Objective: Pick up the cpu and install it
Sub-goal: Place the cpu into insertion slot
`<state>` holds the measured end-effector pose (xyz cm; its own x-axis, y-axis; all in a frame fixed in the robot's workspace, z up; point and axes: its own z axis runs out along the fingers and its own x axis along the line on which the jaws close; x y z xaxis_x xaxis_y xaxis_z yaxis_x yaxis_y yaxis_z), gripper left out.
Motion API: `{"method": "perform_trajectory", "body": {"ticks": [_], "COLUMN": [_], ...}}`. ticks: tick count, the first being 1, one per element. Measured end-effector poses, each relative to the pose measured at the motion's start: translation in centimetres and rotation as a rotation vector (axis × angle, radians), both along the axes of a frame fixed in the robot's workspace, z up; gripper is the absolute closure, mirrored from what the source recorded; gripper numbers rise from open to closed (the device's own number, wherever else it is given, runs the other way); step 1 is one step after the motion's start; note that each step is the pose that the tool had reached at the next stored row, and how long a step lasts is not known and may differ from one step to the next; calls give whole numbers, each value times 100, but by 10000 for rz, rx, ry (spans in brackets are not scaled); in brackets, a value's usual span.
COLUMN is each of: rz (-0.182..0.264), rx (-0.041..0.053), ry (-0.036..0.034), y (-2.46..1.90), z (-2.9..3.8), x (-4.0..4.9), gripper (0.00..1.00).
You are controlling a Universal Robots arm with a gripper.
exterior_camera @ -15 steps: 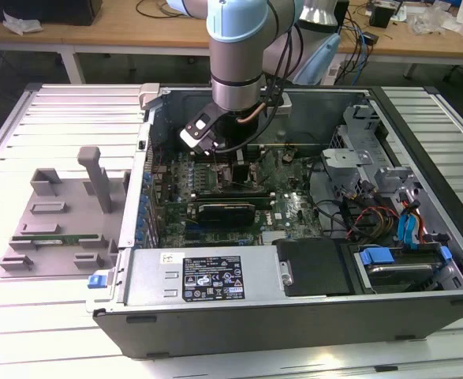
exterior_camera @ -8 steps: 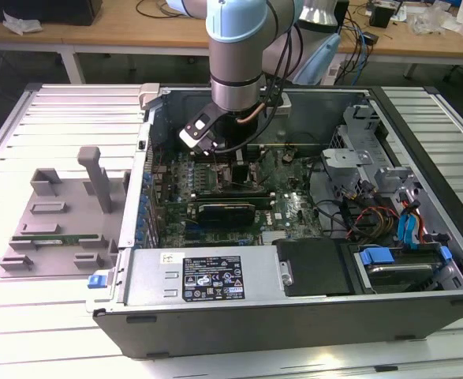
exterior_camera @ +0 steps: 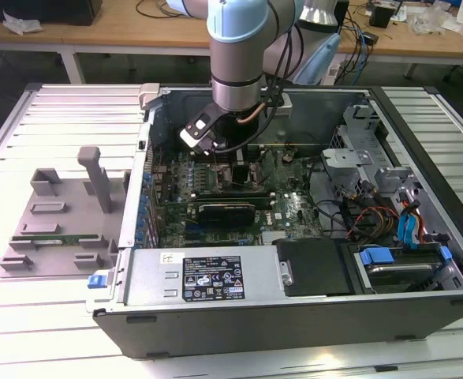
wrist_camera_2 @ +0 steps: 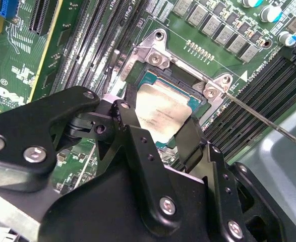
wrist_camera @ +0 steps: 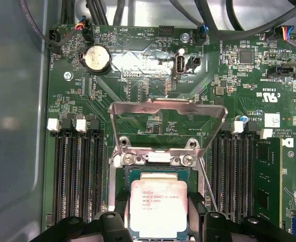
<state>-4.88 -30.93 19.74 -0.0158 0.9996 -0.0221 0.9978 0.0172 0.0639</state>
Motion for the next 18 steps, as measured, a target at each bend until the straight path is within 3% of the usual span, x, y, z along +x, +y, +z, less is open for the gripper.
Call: {"method": "perform_trajectory", "body": {"ticks": [10,12,14,18], "rz": [0,0,0,0], "rx": [0,1,-3,0], "ry": [1,0,2,1], "y": [0,0,0,0], "z": [0,0,5,90], "x": [-1,-1,0,0], "gripper": [45,38,38,38]}}
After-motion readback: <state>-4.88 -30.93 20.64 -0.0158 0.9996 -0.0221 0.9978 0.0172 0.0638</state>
